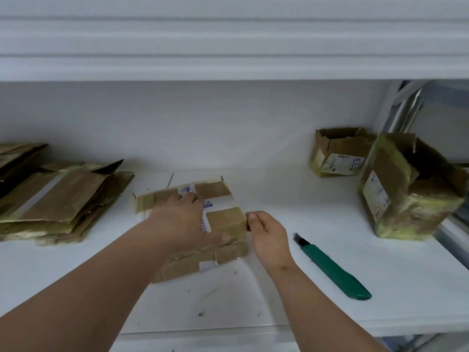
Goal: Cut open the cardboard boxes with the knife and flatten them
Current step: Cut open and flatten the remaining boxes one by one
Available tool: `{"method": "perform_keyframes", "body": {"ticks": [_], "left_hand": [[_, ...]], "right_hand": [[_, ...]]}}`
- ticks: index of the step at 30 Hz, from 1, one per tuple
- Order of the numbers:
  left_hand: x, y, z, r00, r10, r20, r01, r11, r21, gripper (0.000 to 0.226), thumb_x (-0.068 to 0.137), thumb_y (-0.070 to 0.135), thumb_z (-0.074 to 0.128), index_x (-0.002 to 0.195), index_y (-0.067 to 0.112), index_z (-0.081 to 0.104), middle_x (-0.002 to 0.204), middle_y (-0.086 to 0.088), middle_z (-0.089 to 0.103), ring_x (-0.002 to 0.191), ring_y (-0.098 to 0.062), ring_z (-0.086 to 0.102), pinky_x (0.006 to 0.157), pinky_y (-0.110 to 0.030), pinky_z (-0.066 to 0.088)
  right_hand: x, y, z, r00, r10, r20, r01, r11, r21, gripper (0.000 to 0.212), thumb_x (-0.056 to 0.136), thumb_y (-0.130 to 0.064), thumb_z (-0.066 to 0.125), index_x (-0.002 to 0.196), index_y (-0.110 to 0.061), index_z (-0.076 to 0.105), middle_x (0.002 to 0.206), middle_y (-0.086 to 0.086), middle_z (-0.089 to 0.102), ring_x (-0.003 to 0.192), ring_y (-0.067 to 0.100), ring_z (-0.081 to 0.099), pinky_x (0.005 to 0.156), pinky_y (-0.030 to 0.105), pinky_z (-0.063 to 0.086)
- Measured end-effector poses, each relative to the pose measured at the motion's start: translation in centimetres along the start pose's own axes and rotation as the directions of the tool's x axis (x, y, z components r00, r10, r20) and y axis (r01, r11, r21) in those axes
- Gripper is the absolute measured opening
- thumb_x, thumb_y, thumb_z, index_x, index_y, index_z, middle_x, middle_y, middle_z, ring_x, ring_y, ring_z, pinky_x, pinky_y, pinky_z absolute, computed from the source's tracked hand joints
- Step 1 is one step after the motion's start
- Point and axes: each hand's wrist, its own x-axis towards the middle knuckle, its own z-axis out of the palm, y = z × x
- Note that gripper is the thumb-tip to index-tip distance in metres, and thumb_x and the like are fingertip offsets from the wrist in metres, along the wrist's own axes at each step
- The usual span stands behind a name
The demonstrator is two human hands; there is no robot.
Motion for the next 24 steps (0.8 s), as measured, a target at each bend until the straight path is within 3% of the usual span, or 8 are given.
{"method": "perform_keyframes", "body": {"ticks": [2,4,7,9,15,18,21,24], "left_hand": [[0.5,-0.1,0.4,1.000,0.007,-0.004,-0.007,1.000,0.001,0.106,0.067,0.092,0.035,0.149,0.025,0.027,0.152,0.003,0.033,0.133,-0.021,0.041,0.106,-0.041,0.041],[1.0,-0.8,0.3,1.000,-0.015,-0.024,0.014,0.999,-0.035,0.101,0.066,0.091,0.032,0.145,0.028,0.032,0.139,0.006,0.045,0.121,-0.018,0.050,0.097,-0.038,0.048],[1.5,-1.7,-0.2,0.998,-0.016,-0.067,0.012,0.998,-0.062,0.076,0.078,0.082,0.039,0.133,0.032,0.045,0.102,0.012,0.053,0.093,-0.012,0.056,0.078,-0.029,0.048],[1.6,-2.0,-0.9,0.996,-0.007,-0.090,0.000,0.997,-0.082,0.067,0.083,0.076,0.040,0.134,0.033,0.047,0.113,0.009,0.059,0.101,-0.014,0.058,0.080,-0.028,0.046],[1.9,-1.6,-1.5,0.998,-0.030,-0.055,0.025,0.996,-0.090,0.075,0.083,0.079,0.028,0.141,0.033,0.042,0.133,0.006,0.056,0.118,-0.019,0.055,0.093,-0.032,0.046],[2.3,-1.5,-0.9,0.998,-0.048,-0.036,0.045,0.997,-0.067,0.102,0.064,0.090,0.011,0.144,0.034,0.040,0.138,0.004,0.055,0.122,-0.021,0.054,0.094,-0.033,0.047],[2.7,-1.4,-0.5,0.997,-0.050,-0.055,0.048,0.998,-0.051,0.096,0.070,0.087,0.015,0.145,0.033,0.040,0.136,0.003,0.056,0.120,-0.021,0.055,0.091,-0.032,0.048],[2.8,-1.5,-0.3,0.997,-0.060,-0.046,0.058,0.997,-0.052,0.092,0.073,0.086,0.018,0.146,0.033,0.039,0.139,0.003,0.054,0.122,-0.021,0.054,0.092,-0.031,0.048]], "right_hand": [[0.1,0.4,-0.9,1.000,0.015,-0.027,-0.016,0.998,-0.055,0.024,0.101,-0.018,0.046,0.107,-0.017,0.069,0.100,-0.008,0.068,0.095,0.012,0.062,0.083,0.022,0.045],[0.4,1.0,-2.2,0.994,-0.012,-0.112,-0.021,0.959,-0.284,0.028,0.101,-0.018,0.045,0.116,-0.019,0.068,0.111,-0.004,0.069,0.106,0.019,0.060,0.093,0.030,0.044],[0.7,1.9,-4.0,0.995,0.024,-0.101,-0.088,0.713,-0.696,0.038,0.095,-0.020,0.043,0.129,-0.024,0.058,0.128,0.000,0.061,0.121,0.025,0.049,0.105,0.036,0.033],[0.6,2.4,-4.5,0.988,0.145,-0.044,-0.121,0.572,-0.811,0.042,0.089,-0.020,0.043,0.130,-0.022,0.050,0.132,0.003,0.050,0.124,0.027,0.042,0.110,0.038,0.027],[1.1,3.3,-6.9,0.971,0.237,-0.011,-0.148,0.569,-0.809,0.029,0.085,-0.006,0.043,0.113,-0.011,0.046,0.119,0.008,0.042,0.115,0.026,0.040,0.088,0.029,0.041],[2.2,2.6,-8.1,0.951,0.296,0.086,-0.081,0.509,-0.857,0.014,0.087,0.000,0.043,0.091,-0.013,0.047,0.106,0.007,0.040,0.116,0.027,0.047,0.077,0.029,0.040],[2.5,2.0,-7.7,0.948,0.240,0.211,0.073,0.479,-0.875,0.019,0.088,0.001,0.041,0.093,-0.015,0.050,0.117,0.011,0.051,0.111,0.028,0.055,0.079,0.029,0.042],[1.6,1.3,-6.5,0.962,0.109,0.252,0.150,0.560,-0.815,0.023,0.090,0.001,0.038,0.102,-0.017,0.047,0.111,0.008,0.054,0.092,0.025,0.052,0.073,0.029,0.039]]}}
